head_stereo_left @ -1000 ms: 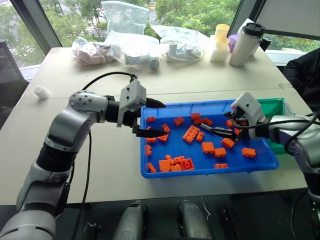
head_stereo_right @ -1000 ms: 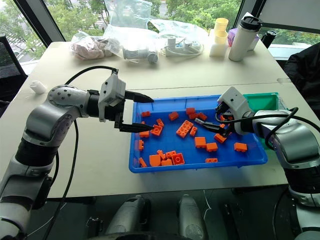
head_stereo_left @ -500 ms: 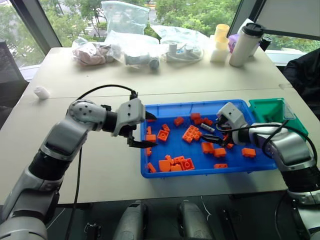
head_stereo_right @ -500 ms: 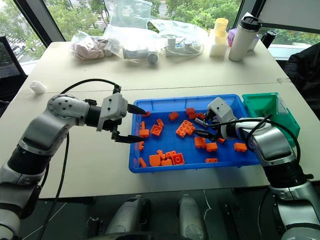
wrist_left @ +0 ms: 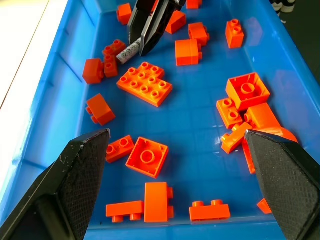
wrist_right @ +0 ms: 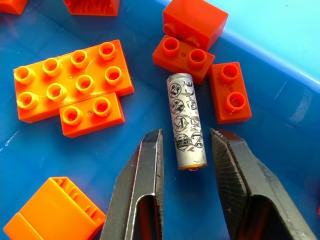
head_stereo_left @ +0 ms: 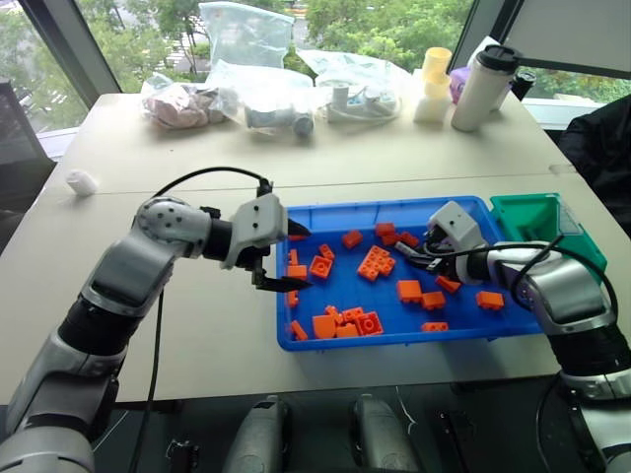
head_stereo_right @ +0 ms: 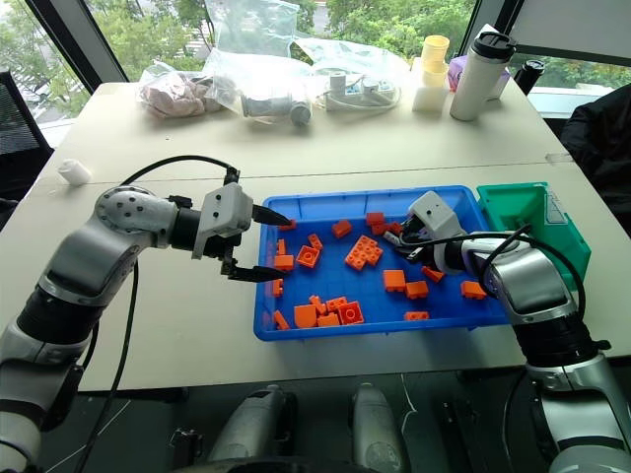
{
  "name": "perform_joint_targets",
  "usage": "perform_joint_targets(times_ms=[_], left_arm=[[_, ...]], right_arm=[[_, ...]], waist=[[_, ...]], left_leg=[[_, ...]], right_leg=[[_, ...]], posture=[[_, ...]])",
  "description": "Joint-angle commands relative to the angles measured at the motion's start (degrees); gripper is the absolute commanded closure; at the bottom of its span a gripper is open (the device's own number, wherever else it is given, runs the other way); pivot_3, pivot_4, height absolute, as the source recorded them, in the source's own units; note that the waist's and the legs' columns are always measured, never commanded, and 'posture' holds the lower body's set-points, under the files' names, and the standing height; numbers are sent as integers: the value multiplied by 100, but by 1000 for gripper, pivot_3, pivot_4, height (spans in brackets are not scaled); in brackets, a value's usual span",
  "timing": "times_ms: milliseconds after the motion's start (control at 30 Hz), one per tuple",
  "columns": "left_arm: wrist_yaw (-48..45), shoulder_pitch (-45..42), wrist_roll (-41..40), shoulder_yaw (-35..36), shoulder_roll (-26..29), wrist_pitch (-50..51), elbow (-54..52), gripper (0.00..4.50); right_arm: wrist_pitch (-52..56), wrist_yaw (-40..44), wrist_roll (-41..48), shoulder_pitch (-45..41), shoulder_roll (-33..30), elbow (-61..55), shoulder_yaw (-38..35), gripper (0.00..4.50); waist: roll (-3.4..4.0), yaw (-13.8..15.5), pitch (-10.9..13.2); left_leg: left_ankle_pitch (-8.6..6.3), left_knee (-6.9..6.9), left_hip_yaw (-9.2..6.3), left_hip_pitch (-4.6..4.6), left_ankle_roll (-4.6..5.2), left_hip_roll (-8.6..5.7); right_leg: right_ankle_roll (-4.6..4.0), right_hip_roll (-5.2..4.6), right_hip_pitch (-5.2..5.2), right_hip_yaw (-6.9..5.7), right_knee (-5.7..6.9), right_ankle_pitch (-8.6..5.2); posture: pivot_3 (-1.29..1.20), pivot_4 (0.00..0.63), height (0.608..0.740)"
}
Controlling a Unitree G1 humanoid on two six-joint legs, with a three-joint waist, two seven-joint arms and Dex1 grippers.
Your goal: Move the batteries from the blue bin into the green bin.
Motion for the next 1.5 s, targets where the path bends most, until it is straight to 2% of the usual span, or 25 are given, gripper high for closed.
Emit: perform_joint_targets(times_ms=[33,200,433,533,667,867,967,1167,1200,1333,1500], left_arm=[[2,-152,25,64,-37,-97,-35,0],[42,-231,-27,158,-203,-117,104,0],[-51,-260,77,53,-262,-296,288,0],[-66,-263,149,18,-274,-393,368,0],[-58,-187,160,68,-250,-368,311,0],[38,-77,184,98,-246,-335,236,0],[62,-61,188,101,-248,-329,220,0],[89,-53,195,100,-254,-338,221,0],[88,-52,193,100,-253,-335,218,0],[74,-55,196,95,-245,-336,216,0],[159,-124,-98,322,-406,-206,148,0]], right_arm=[[106,102,180,-32,-225,-523,-417,3228],[471,112,515,77,-496,-966,-1138,3228],[445,72,569,250,-306,-1044,-907,3228],[352,212,626,285,-184,-923,-770,2322],[367,52,440,134,-115,-595,-545,292],[424,-157,274,-54,74,-165,-323,292],[425,-163,272,-98,135,-62,-289,1033],[334,-127,225,-164,165,-74,-219,4184],[314,-119,221,-165,158,-90,-213,4471],[134,23,292,-93,-20,-386,-390,4485],[378,108,897,-135,-326,-795,-1689,4485]], waist=[[0,0,0],[0,12,0],[-1,-14,-1],[-1,-7,-1],[-1,6,-1],[-1,-4,-1],[-1,-2,-1],[-1,-3,-1],[-1,-3,-1],[-1,-1,-1],[0,19,0]], left_leg=[[0,0,0,0,0,0],[0,1,-1,-1,0,-1],[0,-1,0,2,0,2],[0,0,0,1,0,1],[0,0,0,1,0,-1],[0,0,0,1,0,0],[0,0,-1,1,0,0],[0,0,-1,1,0,0],[0,0,-1,1,0,0],[0,0,0,1,0,0],[0,1,-1,0,0,-1]], right_leg=[[0,0,0,0,0,0],[0,-2,1,-1,0,0],[0,2,0,0,1,0],[0,1,0,0,1,0],[0,-1,1,0,0,0],[0,0,0,0,1,0],[0,0,0,0,1,0],[0,0,0,0,1,0],[0,0,0,0,1,0],[0,0,0,0,1,0],[0,-2,1,0,1,0]], posture=[[0,150,740],[0,150,740],[0,150,740],[0,150,740],[0,150,740],[0,150,740],[0,150,740],[0,150,740],[0,150,740],[0,150,740],[0,150,740]])
